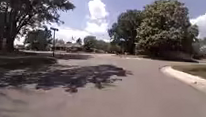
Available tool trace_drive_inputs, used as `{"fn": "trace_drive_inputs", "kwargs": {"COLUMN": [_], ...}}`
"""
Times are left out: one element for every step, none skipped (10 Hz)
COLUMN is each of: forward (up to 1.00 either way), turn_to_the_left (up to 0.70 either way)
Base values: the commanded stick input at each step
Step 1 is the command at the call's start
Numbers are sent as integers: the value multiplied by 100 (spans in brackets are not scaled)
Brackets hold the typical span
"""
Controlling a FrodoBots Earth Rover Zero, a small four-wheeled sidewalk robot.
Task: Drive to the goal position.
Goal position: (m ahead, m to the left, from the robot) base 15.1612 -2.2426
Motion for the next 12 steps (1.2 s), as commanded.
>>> {"fn": "trace_drive_inputs", "kwargs": {"forward": [70,70,70,70,70,70,70,70,70,70,70,70], "turn_to_the_left": [0,0,0,0,0,0,0,0,0,0,0,0]}}
